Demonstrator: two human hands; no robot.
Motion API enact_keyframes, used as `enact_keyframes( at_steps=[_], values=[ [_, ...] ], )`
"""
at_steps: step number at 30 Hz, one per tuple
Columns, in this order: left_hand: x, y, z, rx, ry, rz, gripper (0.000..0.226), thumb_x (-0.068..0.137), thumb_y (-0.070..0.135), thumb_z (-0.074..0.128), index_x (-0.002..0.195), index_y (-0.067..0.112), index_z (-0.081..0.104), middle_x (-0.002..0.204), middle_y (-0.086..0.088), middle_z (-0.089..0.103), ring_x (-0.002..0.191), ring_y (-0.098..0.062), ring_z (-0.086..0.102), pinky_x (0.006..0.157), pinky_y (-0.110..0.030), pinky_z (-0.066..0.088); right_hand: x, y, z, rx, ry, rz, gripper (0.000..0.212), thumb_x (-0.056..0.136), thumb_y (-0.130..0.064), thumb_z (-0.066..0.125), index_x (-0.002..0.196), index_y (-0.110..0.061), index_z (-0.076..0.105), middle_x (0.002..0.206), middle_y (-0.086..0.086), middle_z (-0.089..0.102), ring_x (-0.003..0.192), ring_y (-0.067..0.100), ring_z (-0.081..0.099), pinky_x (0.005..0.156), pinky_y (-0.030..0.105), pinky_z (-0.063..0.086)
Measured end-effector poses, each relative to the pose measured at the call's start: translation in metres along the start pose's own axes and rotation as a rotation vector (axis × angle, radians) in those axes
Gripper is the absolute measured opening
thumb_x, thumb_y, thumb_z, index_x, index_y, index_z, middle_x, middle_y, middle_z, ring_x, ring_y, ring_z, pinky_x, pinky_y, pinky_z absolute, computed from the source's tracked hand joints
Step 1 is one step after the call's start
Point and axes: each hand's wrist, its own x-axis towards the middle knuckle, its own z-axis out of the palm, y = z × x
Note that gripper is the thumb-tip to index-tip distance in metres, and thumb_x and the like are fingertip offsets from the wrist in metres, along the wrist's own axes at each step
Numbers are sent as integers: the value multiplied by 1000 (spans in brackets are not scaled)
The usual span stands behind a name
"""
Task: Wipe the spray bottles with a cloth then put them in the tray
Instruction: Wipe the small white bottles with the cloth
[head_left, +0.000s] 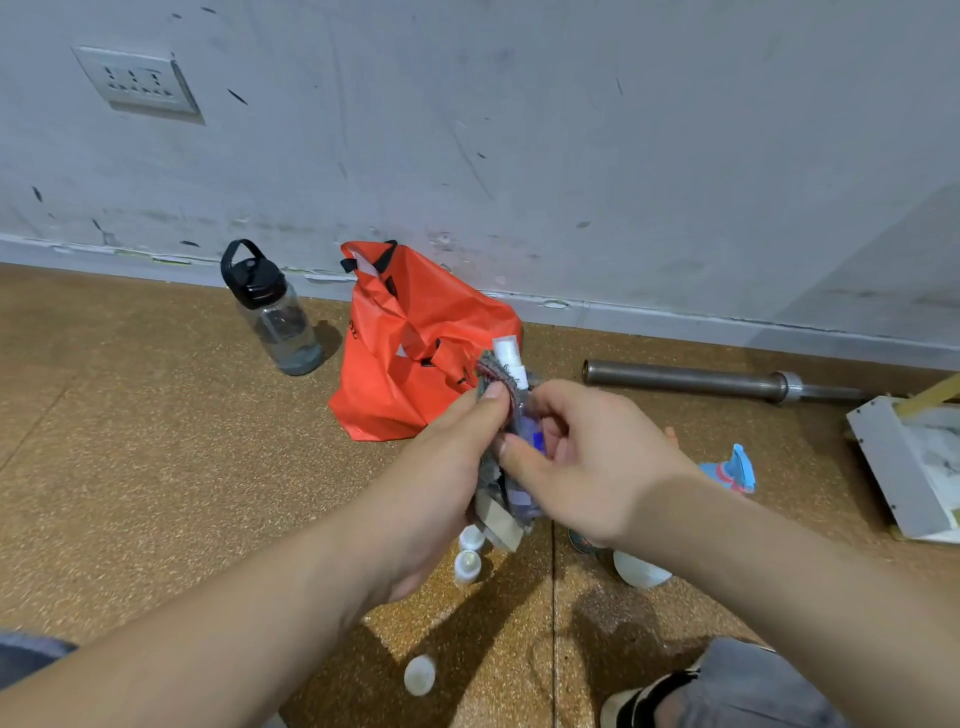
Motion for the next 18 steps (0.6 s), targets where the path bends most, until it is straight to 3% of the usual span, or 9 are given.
enact_keyframes(
  at_steps=[1,3,5,7,10,13,15,18],
  values=[
    [3,-3,-2,-26,1,-28,42,106,48,39,127,20,62,118,-4,69,97,-15,69,66,-20,56,0,0,1,84,-35,5,20,90,-42,66,84,-25,59,63,-10,56,58,9,52,64,40,53],
    [8,-9,-6,0,61,-41,52,104,57,43,136,20,62,134,-5,69,119,-22,68,91,-36,57,0,-1,1,296,-89,43,12,97,-28,63,88,-22,66,58,-13,51,53,8,47,57,31,48],
    [12,-13,-11,5,106,-50,50,106,58,40,132,23,65,129,-8,73,121,-26,69,105,-48,51,0,-1,-3,368,-64,74,12,100,-22,63,93,-17,71,56,-13,51,49,5,43,53,22,41],
    [12,-15,-12,-12,93,-42,46,109,53,36,129,24,67,118,-6,77,111,-21,73,100,-46,51,1,0,-5,407,1,104,9,96,-23,70,94,-15,72,61,-9,57,50,4,46,56,22,43],
    [9,-18,-8,60,86,-11,41,108,53,38,120,28,69,91,-2,77,74,-17,72,74,-36,51,3,0,-5,473,25,159,13,92,-26,76,96,-15,69,67,-7,64,53,4,54,58,24,49],
    [3,-18,-6,162,90,46,35,109,49,39,121,35,68,89,6,78,66,-5,69,58,-25,49,1,1,-3,469,25,123,16,92,-25,76,96,-13,67,68,-3,62,48,3,50,53,20,46],
    [2,-17,-4,76,85,14,36,109,45,44,116,27,74,96,-2,80,72,-9,71,59,-26,53,2,2,-7,435,-6,91,20,89,-28,80,92,-12,68,68,1,60,51,6,49,54,24,45],
    [6,-13,-11,-165,104,-111,42,104,31,52,88,11,85,90,-12,80,78,-22,76,82,-28,59,6,2,-20,513,-83,128,30,86,-32,82,89,-5,70,68,9,66,57,16,58,52,27,46]
  ],
)
